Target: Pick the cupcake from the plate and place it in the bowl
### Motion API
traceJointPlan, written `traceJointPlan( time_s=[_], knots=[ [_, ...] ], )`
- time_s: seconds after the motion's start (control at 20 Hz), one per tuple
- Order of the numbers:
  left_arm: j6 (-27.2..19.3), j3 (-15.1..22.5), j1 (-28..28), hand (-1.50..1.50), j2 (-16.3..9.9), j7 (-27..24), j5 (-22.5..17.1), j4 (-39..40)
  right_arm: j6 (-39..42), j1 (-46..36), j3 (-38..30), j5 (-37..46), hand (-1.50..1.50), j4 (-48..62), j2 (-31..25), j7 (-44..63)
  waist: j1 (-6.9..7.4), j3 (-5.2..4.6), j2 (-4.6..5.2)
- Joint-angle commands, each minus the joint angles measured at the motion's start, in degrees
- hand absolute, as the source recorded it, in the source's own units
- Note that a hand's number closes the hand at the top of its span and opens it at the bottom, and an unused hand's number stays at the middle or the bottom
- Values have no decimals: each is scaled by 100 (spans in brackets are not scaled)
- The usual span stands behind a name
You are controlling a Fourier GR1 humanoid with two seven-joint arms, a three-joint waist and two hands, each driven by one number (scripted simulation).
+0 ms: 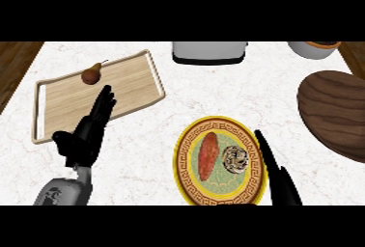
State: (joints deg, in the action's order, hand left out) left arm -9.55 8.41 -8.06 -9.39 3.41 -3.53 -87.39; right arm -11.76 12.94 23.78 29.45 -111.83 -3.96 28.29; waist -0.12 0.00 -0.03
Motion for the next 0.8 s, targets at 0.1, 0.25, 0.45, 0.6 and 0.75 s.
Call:
traceJointPlan(
  time_s=[0.1,0.25,0.45,0.6,0.75],
  knots=[
    [63,-99,-100,0,19,480,100,-463,-5,182,-419,-647,-150,436,-91,-685,-1,2,-2],
    [70,-65,-292,0,389,-227,278,468,-178,-336,-383,-523,-150,1294,212,-873,-4,0,7],
    [377,-279,217,0,132,-219,199,14,-403,-170,-256,-492,-150,1575,283,-1288,7,0,1],
    [248,-198,242,0,293,-252,396,-65,-306,-647,-480,-217,-150,1710,234,-760,14,-1,2],
    [245,-215,-72,0,358,99,295,-53,-719,-839,-495,360,-150,2342,339,-691,25,0,5]
  ],
)
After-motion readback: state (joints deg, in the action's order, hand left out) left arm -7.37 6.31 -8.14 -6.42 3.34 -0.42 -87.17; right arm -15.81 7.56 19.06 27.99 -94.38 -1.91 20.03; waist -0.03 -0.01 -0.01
